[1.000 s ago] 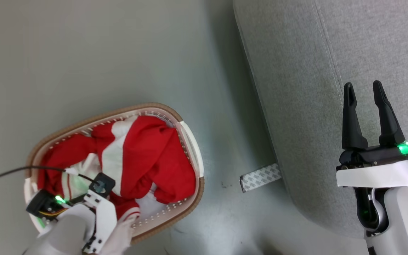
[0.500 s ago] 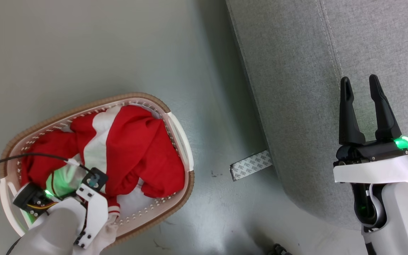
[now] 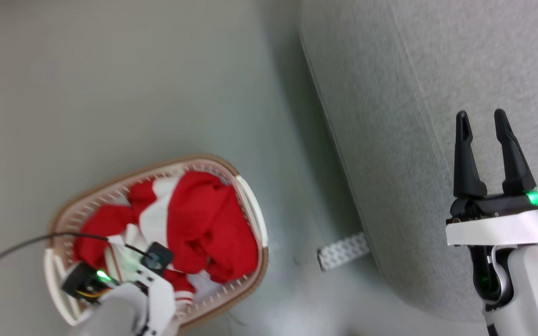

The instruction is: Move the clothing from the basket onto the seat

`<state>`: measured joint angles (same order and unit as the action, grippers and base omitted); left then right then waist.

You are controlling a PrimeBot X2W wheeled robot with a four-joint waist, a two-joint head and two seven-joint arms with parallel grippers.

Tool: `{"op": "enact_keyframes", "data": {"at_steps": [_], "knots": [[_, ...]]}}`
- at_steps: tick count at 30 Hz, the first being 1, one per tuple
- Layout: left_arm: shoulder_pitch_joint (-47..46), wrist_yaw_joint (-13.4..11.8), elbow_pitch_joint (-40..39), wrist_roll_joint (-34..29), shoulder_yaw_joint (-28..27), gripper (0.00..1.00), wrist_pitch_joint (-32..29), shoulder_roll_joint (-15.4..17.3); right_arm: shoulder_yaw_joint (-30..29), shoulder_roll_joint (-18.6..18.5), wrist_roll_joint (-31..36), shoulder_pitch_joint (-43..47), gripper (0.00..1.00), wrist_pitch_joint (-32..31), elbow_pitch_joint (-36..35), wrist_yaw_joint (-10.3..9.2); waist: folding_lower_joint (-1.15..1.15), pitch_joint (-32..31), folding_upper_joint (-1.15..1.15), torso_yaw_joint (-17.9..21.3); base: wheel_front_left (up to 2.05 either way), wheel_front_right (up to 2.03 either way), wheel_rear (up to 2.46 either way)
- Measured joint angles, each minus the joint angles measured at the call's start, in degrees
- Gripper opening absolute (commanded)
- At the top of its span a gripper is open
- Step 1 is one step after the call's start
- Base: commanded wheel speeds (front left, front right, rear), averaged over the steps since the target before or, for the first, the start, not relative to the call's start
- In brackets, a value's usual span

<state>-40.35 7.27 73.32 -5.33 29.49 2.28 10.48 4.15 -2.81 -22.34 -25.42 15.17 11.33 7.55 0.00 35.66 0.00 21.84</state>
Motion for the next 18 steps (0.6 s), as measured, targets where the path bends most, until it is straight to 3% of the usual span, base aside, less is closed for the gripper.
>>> {"op": "enact_keyframes", "data": {"at_steps": [6, 18], "knots": [[1.2, -0.1, -0.7, 2.4, -0.5, 0.0, 3.4, -4.1, -0.9, 0.0, 2.7, 2.8, 1.0, 0.0, 1.2, 0.0, 0.0, -7.5, 0.0, -2.6, 0.0, 0.0, 0.0], [7.0, 0.2, -2.4, 10.7, -4.4, 0.0, 11.9, -6.1, -2.2, 0.0, 6.4, 7.6, 1.0, 0.0, 3.0, 0.0, 0.01, -21.5, 0.0, -10.2, 0.0, 0.0, 0.0]]}}
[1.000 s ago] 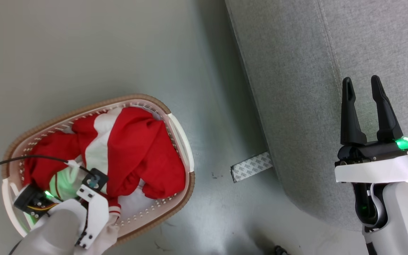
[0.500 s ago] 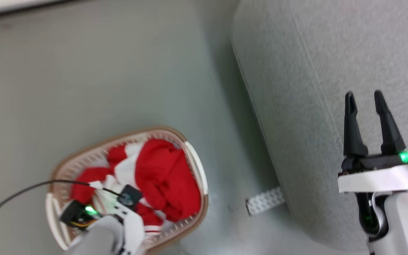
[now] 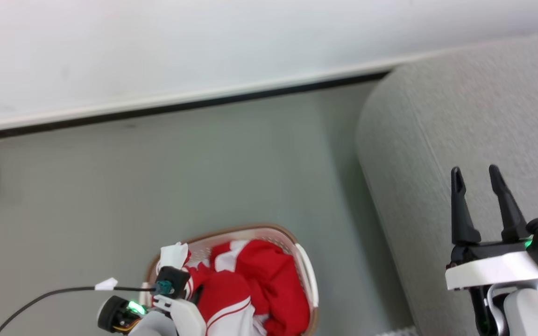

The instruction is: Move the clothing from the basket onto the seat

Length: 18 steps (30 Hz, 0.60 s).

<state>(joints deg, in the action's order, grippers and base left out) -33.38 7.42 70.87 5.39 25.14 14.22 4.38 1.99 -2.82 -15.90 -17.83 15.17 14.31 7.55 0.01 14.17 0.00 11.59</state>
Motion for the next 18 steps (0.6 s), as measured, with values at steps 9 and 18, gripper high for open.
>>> {"op": "enact_keyframes", "data": {"at_steps": [9, 18], "knots": [[3.7, 0.1, -16.4, 9.0, -2.4, 0.0, 0.9, -0.6, 1.7, 0.0, -0.4, 2.2, 1.0, 0.0, 1.3, 0.0, 0.0, -6.5, 0.0, -5.4, 0.0, 0.0, 0.0], [5.8, 0.1, -32.7, 14.0, -3.9, 0.0, 0.9, 0.7, 2.7, 0.0, -0.1, 4.3, 1.0, 0.0, 2.1, 0.0, 0.0, -11.6, 0.0, -8.6, 0.0, 0.0, 0.0]]}}
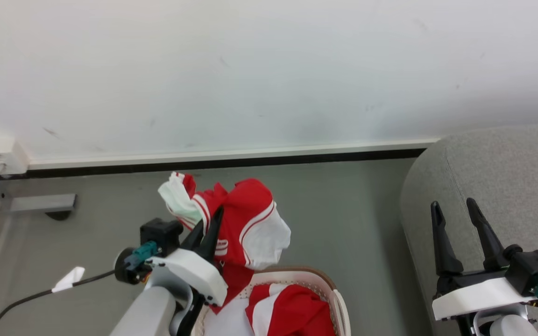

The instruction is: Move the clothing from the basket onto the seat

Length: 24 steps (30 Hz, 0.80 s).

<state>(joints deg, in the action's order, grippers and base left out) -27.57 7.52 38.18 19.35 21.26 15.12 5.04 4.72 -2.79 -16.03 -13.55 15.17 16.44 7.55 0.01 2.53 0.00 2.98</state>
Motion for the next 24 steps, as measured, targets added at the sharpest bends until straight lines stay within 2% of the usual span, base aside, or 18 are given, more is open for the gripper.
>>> {"op": "enact_keyframes", "data": {"at_steps": [11, 24], "knots": [[-2.8, 0.0, -10.8, 2.3, 0.4, 0.0, -0.3, -0.1, 2.7, 0.0, -0.5, 1.7, 1.0, 0.0, 0.6, 0.0, 0.0, -3.2, 0.0, -2.0, 0.0, 0.0, 0.0], [-3.8, -0.8, -15.0, 3.3, 0.7, 0.0, -2.4, 0.1, 4.9, 0.0, -1.1, 1.9, 1.0, 0.0, 1.0, 0.0, -0.01, -3.0, 0.0, -1.6, 0.0, 0.0, 0.0]]}}
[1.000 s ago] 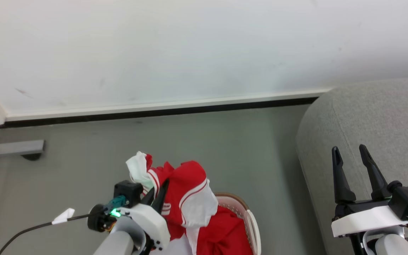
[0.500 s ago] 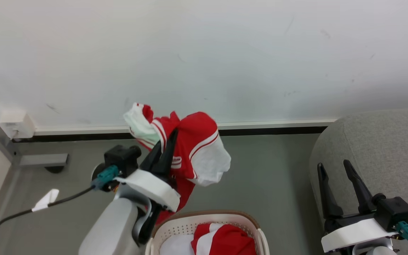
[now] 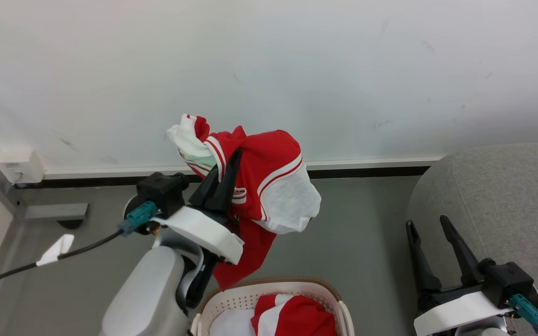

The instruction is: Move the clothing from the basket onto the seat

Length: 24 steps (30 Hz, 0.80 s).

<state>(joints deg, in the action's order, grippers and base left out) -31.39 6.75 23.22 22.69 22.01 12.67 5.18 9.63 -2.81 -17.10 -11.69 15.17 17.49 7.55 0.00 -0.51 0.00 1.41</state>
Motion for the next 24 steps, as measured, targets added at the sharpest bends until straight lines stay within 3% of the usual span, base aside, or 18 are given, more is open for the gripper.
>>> {"op": "enact_keyframes", "data": {"at_steps": [8, 17, 24], "knots": [[0.0, -0.2, -0.8, 0.1, 0.6, 0.0, -0.3, 0.0, 3.7, 0.0, 0.5, -0.2, 1.0, 0.0, 0.8, 0.0, 0.0, 0.0, 0.0, -0.4, 0.0, 0.0, 0.0], [0.0, -0.2, -1.2, 2.2, 2.4, 0.0, -1.0, -0.7, 16.5, -0.2, 0.5, -3.6, 1.0, 0.0, 5.3, 0.0, 0.0, -0.3, 0.0, -2.5, 0.0, 0.0, 0.0], [0.0, 0.0, -1.7, 2.8, 5.3, 0.0, -1.6, -1.4, 22.7, -0.4, 0.7, -7.1, 1.0, 0.0, 9.2, 0.0, 0.0, -1.0, 0.0, -5.3, 0.0, 0.0, 0.0]]}}
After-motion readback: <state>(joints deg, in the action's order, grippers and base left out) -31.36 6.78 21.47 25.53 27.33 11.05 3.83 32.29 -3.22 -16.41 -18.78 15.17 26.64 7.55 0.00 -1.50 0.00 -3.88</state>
